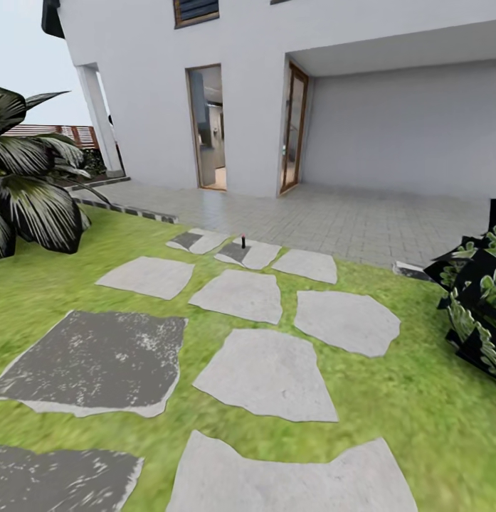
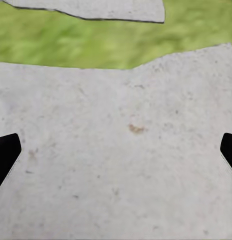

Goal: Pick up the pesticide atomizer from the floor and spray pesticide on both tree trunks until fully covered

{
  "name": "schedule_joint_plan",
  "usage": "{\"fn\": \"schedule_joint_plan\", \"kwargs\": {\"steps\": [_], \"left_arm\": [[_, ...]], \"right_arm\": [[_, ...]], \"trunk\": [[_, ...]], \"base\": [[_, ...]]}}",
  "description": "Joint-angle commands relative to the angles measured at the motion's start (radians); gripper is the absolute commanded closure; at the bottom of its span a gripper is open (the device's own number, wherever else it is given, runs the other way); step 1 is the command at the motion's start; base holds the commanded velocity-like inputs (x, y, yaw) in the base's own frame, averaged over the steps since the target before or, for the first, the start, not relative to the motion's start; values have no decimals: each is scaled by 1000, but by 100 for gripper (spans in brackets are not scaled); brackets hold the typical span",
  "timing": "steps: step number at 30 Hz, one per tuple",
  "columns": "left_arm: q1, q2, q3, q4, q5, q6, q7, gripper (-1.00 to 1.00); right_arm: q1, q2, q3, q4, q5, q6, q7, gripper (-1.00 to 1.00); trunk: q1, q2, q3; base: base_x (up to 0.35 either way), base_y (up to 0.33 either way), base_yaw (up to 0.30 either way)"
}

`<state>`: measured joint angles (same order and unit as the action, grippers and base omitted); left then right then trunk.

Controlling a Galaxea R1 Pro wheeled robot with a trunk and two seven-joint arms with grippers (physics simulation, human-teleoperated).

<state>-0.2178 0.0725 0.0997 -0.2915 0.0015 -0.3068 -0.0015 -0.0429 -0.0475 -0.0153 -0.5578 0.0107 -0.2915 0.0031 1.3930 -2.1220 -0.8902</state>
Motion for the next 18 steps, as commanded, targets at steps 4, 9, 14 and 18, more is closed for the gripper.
{"fn": "schedule_joint_plan", "kwargs": {"steps": [4, 9, 14, 18], "left_arm": [[0, 0, 0, 0, 0, -1, 0, -100], [0, 0, 0, 0, 0, 0, 0, -100], [0, 0, 0, 0, 0, 0, 0, -100], [0, 0, 0, 0, 0, -1, 0, -100]], "right_arm": [[0, 0, 0, 1, 0, 0, 0, -100], [0, 0, 0, 0, 0, 0, 0, -100], [0, 0, 0, 0, 0, 0, 0, -100], [0, 0, 0, 0, 0, 0, 0, -100]], "trunk": [[0, 0, 0], [0, 0, 0], [0, 0, 0], [0, 0, 0]], "base": [[339, 0, 0], [339, 0, 0], [339, 0, 0], [339, 0, 0]]}}
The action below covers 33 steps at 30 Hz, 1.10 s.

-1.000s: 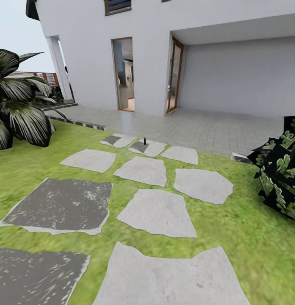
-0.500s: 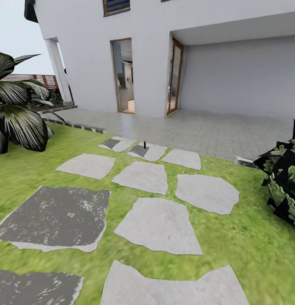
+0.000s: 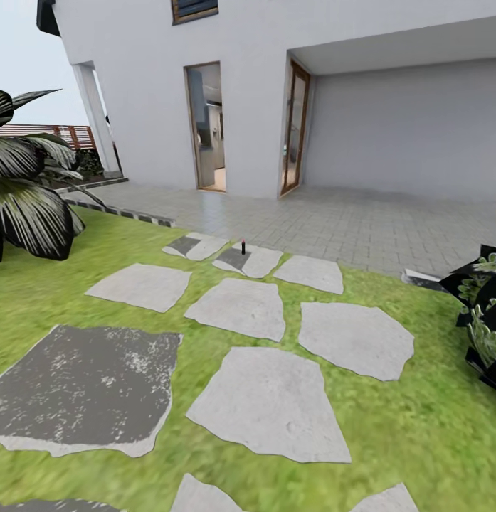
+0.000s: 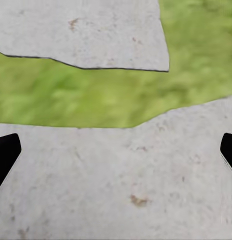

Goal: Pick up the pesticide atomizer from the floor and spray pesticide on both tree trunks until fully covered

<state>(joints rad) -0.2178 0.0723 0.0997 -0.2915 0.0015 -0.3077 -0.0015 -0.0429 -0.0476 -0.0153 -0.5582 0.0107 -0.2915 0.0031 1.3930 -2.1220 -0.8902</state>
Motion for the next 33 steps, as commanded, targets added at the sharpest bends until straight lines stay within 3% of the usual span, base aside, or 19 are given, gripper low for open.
{"fn": "schedule_joint_plan", "kwargs": {"steps": [1, 33], "left_arm": [[0, 0, 0, 0, 0, 0, 0, -100], [0, 0, 0, 0, 0, 1, 0, -100]], "right_arm": [[0, 0, 0, 0, 0, 0, 0, -100], [0, 0, 0, 0, 0, 0, 0, -100]], "trunk": [[0, 0, 0], [0, 0, 0]], "base": [[339, 0, 0], [339, 0, -46]]}}
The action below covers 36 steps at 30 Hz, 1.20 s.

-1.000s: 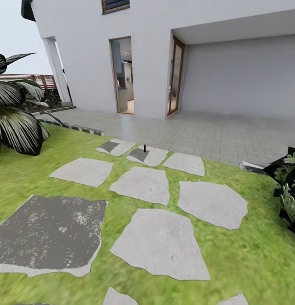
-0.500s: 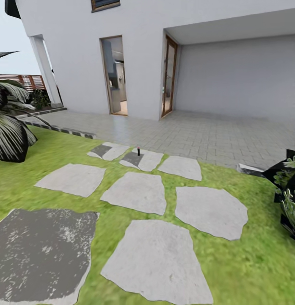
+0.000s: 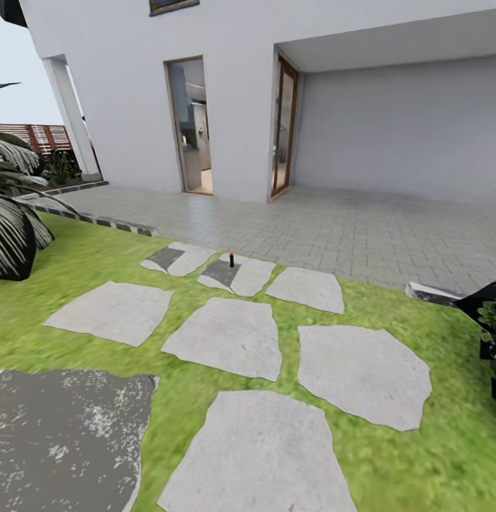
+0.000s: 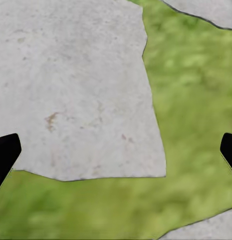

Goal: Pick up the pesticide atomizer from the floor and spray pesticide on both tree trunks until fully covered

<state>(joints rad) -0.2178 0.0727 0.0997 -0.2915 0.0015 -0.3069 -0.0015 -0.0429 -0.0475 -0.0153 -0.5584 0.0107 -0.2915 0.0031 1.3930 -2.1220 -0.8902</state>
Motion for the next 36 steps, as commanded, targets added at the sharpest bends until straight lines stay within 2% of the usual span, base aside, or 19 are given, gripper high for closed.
{"fn": "schedule_joint_plan", "kwargs": {"steps": [1, 36], "left_arm": [[0, 0, 0, 0, 0, 0, 0, -100], [0, -1, 0, 0, 0, -1, 0, -100]], "right_arm": [[0, 0, 0, 0, 0, 0, 0, -100], [0, 0, 0, 2, 0, 0, 0, -100]], "trunk": [[0, 0, 0], [0, 0, 0]], "base": [[339, 0, 0], [339, 0, 0]]}}
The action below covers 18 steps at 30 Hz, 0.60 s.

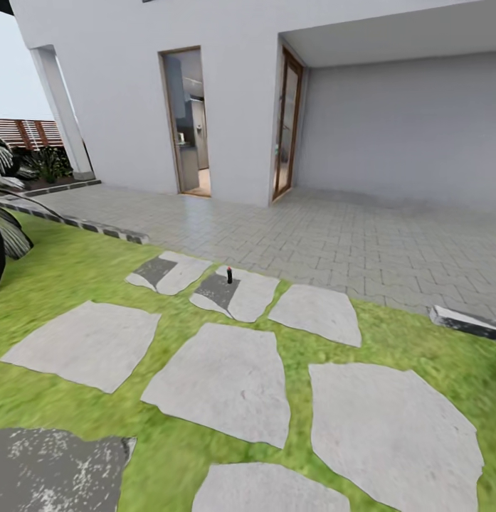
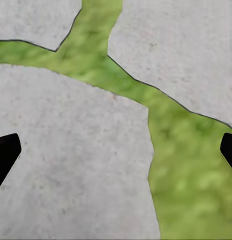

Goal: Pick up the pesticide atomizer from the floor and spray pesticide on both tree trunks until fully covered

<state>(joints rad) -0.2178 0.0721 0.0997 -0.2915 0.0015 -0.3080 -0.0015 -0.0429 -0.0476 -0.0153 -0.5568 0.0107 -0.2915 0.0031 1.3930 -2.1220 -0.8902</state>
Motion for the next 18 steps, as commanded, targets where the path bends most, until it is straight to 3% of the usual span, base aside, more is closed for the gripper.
{"fn": "schedule_joint_plan", "kwargs": {"steps": [1, 18], "left_arm": [[0, 0, 0, 0, 0, 0, 0, -100], [0, 0, 0, 0, 0, 0, 0, -100]], "right_arm": [[0, 0, 0, 0, 0, 0, 0, -100], [0, 0, 0, 0, 0, 0, 0, -100]], "trunk": [[0, 0, 0], [0, 0, 0]], "base": [[339, 0, 0], [339, 0, 0]]}}
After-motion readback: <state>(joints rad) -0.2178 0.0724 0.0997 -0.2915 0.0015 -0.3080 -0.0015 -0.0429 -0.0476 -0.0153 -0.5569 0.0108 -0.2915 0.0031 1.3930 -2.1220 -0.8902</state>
